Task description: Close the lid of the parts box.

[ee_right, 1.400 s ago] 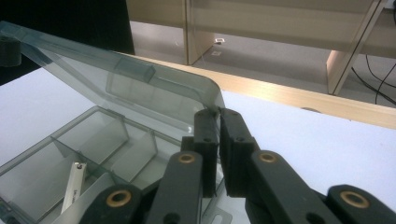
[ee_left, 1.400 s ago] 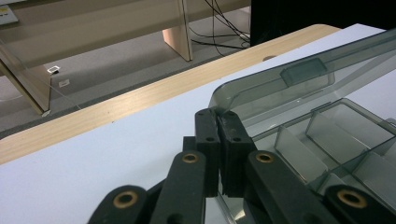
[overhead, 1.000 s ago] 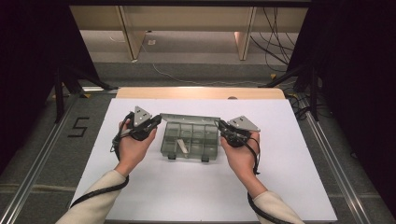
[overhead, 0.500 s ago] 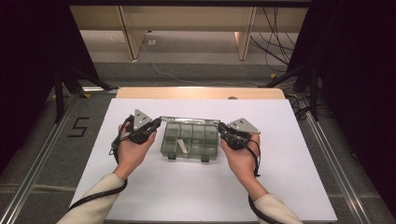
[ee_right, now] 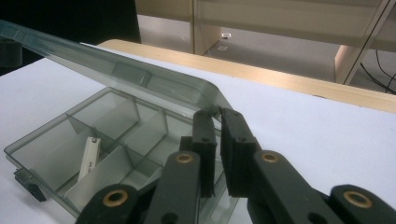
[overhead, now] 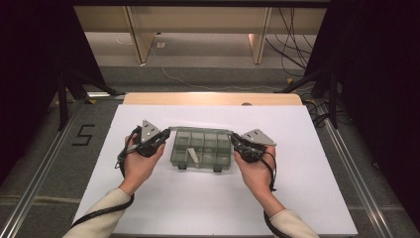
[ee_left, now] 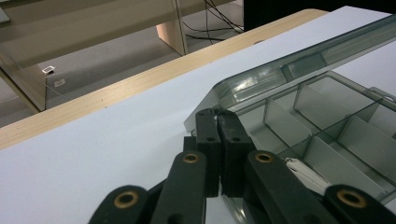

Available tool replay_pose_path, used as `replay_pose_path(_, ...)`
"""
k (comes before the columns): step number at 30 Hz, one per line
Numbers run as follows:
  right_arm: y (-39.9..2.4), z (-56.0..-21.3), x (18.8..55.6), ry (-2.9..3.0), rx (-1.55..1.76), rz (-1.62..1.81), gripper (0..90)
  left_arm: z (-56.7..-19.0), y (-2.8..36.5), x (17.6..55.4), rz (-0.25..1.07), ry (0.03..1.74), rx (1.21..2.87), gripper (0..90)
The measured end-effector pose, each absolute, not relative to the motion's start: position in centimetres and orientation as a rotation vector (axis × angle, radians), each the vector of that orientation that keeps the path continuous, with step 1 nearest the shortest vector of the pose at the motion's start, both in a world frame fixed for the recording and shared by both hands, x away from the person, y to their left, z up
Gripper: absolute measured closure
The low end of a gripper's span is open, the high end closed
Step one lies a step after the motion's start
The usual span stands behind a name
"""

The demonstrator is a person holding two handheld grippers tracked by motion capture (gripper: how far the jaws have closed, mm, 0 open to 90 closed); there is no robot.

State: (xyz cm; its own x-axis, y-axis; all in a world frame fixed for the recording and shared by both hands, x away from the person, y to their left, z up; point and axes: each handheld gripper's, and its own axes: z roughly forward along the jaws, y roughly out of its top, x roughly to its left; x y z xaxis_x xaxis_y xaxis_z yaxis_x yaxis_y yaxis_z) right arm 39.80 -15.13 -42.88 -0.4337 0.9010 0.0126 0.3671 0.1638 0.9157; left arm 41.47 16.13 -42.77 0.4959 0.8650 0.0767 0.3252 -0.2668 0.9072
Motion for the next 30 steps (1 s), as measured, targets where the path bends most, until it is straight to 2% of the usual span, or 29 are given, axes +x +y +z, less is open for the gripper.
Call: replay_pose_path(30,-15.72,-43.39,39.06,1.928,1.211,1.232,79.4,-43.21,16.49,40.48,0.712,0.995,1.849,88.0)
